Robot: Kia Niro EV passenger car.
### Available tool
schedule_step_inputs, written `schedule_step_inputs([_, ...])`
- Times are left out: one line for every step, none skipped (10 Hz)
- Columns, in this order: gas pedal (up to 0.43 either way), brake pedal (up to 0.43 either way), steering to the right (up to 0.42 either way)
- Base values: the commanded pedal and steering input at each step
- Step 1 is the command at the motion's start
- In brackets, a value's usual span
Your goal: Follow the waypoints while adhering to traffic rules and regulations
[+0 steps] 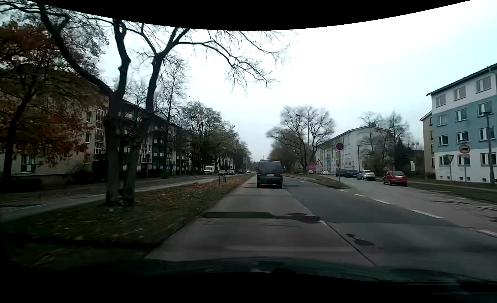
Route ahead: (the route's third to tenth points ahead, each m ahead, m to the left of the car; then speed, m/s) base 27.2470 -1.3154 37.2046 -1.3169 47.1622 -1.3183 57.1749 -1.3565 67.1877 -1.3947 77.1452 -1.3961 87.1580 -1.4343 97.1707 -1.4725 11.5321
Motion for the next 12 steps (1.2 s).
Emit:
schedule_step_inputs([0.098,0.0,0.001])
schedule_step_inputs([0.098,0.0,0.002])
schedule_step_inputs([0.098,0.0,0.001])
schedule_step_inputs([0.098,0.0,0.0])
schedule_step_inputs([0.098,0.0,0.0])
schedule_step_inputs([0.098,0.0,0.0])
schedule_step_inputs([0.087,0.0,0.0])
schedule_step_inputs([0.098,0.0,0.0])
schedule_step_inputs([0.098,0.0,0.0])
schedule_step_inputs([0.098,0.0,0.0])
schedule_step_inputs([0.11,0.0,0.0])
schedule_step_inputs([0.118,0.0,0.0])
